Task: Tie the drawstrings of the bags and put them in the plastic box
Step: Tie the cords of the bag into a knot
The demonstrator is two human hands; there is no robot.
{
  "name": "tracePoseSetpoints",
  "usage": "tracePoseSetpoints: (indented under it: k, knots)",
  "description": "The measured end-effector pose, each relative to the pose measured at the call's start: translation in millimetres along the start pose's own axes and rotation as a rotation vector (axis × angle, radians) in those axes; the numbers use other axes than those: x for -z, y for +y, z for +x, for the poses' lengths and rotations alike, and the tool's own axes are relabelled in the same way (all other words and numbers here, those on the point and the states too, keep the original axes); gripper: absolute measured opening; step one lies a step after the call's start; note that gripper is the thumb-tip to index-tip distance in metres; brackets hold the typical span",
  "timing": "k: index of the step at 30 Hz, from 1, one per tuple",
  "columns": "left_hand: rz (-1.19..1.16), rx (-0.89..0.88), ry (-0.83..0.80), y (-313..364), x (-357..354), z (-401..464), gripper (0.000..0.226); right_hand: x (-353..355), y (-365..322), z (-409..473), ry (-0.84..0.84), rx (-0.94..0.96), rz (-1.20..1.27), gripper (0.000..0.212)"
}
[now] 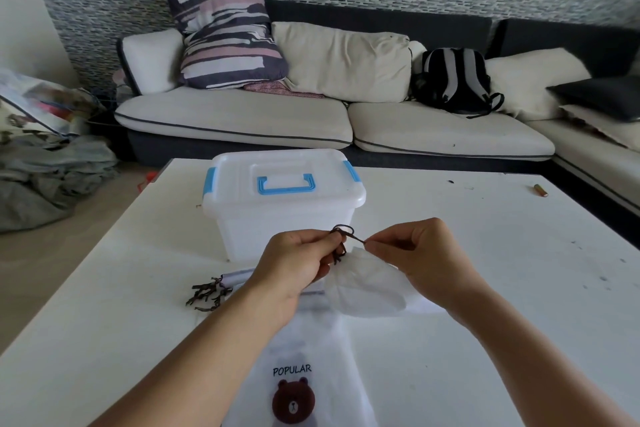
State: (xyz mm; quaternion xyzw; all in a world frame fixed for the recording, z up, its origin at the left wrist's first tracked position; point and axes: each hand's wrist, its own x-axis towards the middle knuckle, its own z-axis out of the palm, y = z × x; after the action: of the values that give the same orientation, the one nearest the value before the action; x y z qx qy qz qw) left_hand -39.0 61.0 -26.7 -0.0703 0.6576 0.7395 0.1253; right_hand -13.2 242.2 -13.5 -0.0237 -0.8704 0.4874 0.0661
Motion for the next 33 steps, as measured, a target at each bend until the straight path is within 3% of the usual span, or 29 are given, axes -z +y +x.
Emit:
tracePoseSetpoints:
  k: [6, 12, 19, 25, 29, 33]
  knots:
    - [0.063, -0.056, 0.027, -1.3, 0.3, -1.2, 0.018, 0.9, -2.5, -0.9, -0.055, -0.029, -0.051, 0.013]
    - [0.194, -0.073, -0.115, -2.9, -5.7, -7.4, 0.016, -10.4, -8.5, -4.4, 0.007, 0.029, 0.170, 0.019]
    - [0.029, 0.083, -0.219, -2.9, -5.4, -9.2, 0.012, -16.2, -6.3, -5.1, 0.021, 0.063, 0.163, 0.016]
    - [-0.147, 0.166, -0.217, -2.9, -5.8, -8.3, 0.010, -14.4, -3.7, -7.8, -0.013, 0.295, -0.130, 0.022]
    - [0.008, 0.026, -0.159, -7.0, -5.2, -7.3, 0.013, -13.8, -3.0, -10.6, -0.070, 0.346, -0.167, 0.030]
    - [0.207, -0.124, -0.142, -6.2, -6.0, -10.4, 0.010, -12.2, -2.6, -9.5, -0.037, 0.258, -0.100, 0.045]
